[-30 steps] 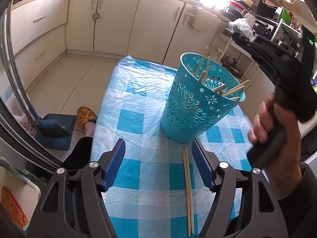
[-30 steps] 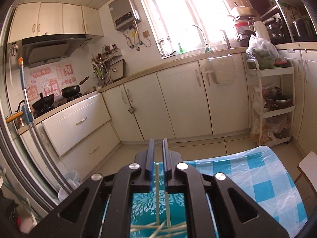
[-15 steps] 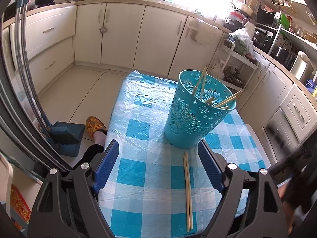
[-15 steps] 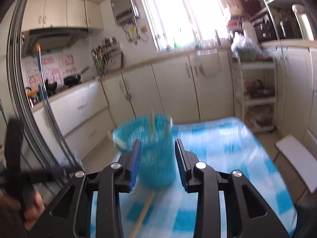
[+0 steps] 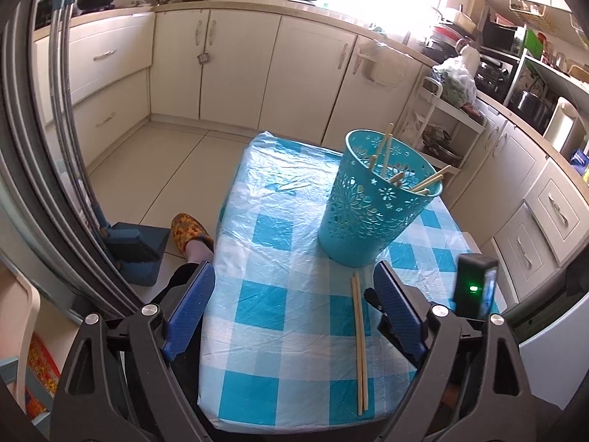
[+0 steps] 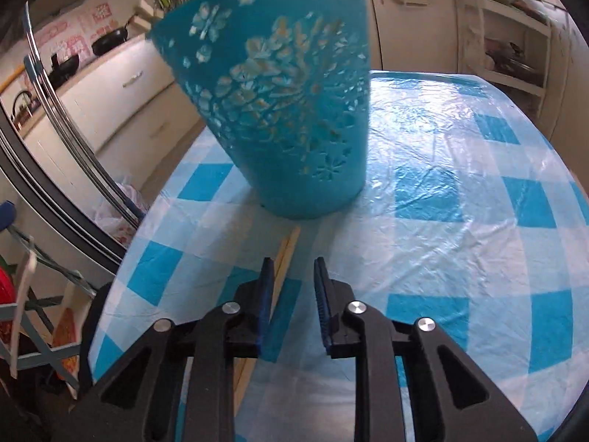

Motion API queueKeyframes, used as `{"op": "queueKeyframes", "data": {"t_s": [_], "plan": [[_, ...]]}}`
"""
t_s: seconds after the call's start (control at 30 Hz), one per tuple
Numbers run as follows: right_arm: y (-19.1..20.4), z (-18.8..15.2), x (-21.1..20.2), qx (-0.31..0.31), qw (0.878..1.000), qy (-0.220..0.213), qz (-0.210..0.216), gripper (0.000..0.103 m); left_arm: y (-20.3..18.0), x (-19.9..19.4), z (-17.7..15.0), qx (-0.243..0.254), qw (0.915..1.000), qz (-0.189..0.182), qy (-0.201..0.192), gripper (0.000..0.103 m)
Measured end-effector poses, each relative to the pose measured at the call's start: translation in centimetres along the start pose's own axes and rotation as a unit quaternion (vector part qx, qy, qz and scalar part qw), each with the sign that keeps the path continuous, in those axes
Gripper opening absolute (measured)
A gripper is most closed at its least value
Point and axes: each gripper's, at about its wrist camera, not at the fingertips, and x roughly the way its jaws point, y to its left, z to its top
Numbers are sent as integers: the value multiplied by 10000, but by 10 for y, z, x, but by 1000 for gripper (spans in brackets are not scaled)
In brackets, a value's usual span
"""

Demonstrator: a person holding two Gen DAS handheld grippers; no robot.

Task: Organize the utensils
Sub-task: 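Lower the left tool onto a loose chopstick and close on it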

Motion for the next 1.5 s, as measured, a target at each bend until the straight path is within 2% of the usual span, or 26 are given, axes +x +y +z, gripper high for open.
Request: {"op": "queueKeyframes", "data": {"t_s": [0.2,0.47,0.6,0.73,0.93,1.0,1.23,1.4,1.5], "plan": [[8,-1,14,-244,9993,76,-281,12,4,5,-3,-51,10000,-17,58,84],[7,-6,6,-580,9980,215,-147,9,-2,20,-8,71,9995,-37,307,84],[-10,-22,-12,-768,9967,234,-123,9,-17,44,-21,390,9970,-5,664,84],[-41,-32,-27,-603,9978,154,-248,9,-41,81,-36,683,9914,-118,1106,84],[-76,-31,-34,-99,9999,43,-94,9,-74,121,-45,1085,9858,-58,1281,83],[-75,-31,-33,-68,10000,6,-46,9,-83,134,-46,1230,9837,52,1310,80],[-79,-31,-30,62,9997,-118,197,10,-97,165,-51,1408,9781,337,1494,56],[-84,-31,-29,114,9993,-182,302,10,-105,170,-55,1547,9760,369,1486,49],[-84,-31,-29,138,9992,-177,328,10,-108,170,-55,1581,9761,318,1456,40]]}}
